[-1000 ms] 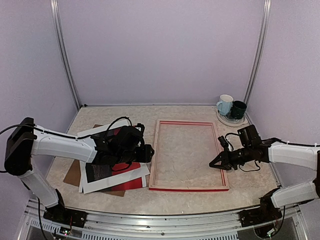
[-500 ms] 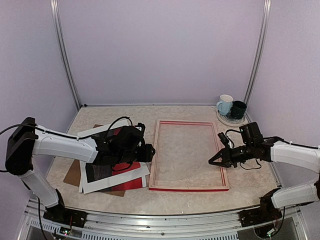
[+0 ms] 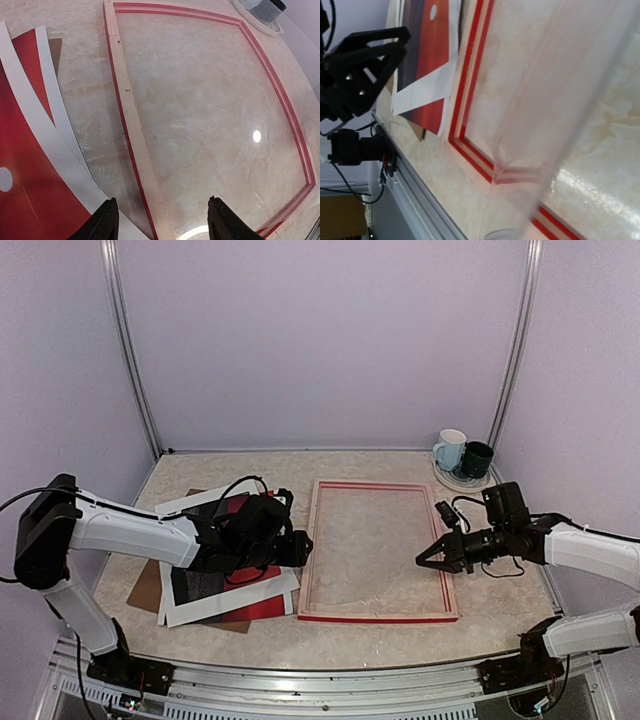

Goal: Put the photo into the frame
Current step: Place the glass panel at the frame body.

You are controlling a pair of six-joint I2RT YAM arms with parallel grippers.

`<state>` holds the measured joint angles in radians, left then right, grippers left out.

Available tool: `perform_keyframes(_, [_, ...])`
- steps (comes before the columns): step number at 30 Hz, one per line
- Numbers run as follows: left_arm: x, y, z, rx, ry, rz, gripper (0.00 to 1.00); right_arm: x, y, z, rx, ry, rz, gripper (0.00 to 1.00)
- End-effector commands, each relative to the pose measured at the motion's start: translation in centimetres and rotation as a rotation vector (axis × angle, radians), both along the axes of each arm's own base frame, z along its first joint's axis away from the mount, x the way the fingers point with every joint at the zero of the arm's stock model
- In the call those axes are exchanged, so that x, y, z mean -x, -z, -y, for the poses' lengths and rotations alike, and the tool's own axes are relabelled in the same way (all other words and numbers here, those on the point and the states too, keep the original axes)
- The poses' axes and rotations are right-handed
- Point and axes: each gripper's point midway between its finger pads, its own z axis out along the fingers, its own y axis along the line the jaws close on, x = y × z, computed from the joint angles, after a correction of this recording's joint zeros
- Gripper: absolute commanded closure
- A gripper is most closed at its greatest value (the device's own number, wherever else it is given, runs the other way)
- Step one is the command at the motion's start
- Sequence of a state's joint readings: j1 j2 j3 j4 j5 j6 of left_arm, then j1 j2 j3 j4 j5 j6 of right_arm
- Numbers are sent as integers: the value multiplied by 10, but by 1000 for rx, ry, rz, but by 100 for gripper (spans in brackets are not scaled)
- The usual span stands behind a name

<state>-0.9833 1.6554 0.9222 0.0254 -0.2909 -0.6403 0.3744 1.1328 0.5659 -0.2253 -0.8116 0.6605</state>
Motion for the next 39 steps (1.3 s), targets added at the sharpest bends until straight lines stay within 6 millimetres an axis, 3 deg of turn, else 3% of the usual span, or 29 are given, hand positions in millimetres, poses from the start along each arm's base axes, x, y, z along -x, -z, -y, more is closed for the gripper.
perform_keyframes(1, [3,6,5,10,11,-7,39,-4,-26,-6,-68,-23,54,100])
perform_keyframes(39, [2,11,5,12,-2,-13,39,12,-45,-12,-160,-70,56,100])
